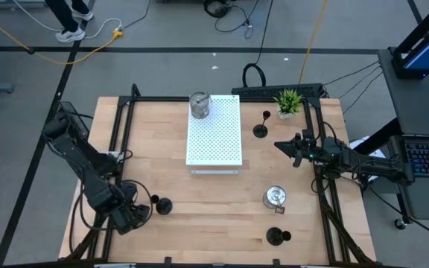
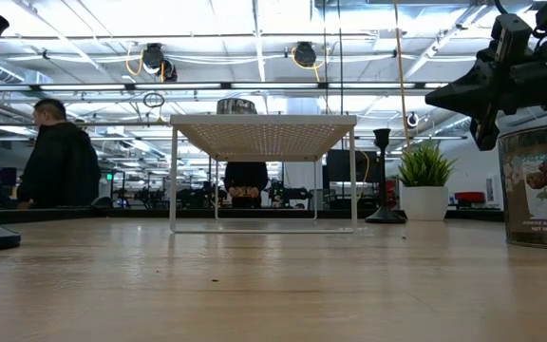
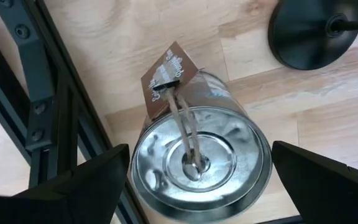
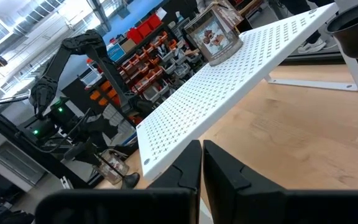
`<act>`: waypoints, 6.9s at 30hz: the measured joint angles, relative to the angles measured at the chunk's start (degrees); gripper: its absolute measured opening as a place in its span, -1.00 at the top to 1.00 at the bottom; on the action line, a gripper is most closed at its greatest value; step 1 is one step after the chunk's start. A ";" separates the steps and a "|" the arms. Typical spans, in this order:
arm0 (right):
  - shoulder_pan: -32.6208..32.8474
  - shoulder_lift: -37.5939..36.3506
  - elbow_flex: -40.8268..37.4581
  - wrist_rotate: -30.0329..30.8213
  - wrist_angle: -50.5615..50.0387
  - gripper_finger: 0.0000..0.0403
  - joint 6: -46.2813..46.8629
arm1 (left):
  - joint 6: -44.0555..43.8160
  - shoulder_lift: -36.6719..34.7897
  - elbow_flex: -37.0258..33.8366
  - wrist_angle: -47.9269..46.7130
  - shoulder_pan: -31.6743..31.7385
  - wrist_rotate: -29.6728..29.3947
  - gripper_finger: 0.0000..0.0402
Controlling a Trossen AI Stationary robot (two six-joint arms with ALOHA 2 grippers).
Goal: Pick & Place candle stick holders
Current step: Put the left silver scented candle on the shelf aligned with the other silver scented candle
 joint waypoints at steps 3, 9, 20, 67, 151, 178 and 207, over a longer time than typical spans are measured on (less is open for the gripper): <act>0.00 0.01 0.02 -0.02 0.01 0.96 0.00 | 0.01 0.77 -0.01 0.40 0.00 0.00 -0.99; 0.00 0.02 0.02 -0.02 0.01 0.96 0.00 | 0.57 1.91 -0.01 1.23 0.00 0.06 -0.99; 0.00 0.00 0.02 -0.02 0.01 0.96 0.00 | 0.88 1.91 0.01 1.38 0.00 2.26 -0.99; -0.01 0.02 0.01 -0.02 0.00 0.96 0.01 | 3.16 6.70 0.01 1.38 -1.53 2.87 -0.96; 0.00 0.02 -0.01 -0.04 0.01 0.96 1.51 | 38.18 -19.00 13.30 -20.16 38.43 -21.95 -0.76; -0.02 0.02 0.01 -0.04 -3.17 0.96 1.09 | 84.92 16.68 55.56 -18.11 64.58 -15.92 -0.76; 0.00 0.02 0.01 -0.03 -4.98 0.96 1.29 | 89.49 31.62 62.91 -19.85 67.78 -10.48 -0.76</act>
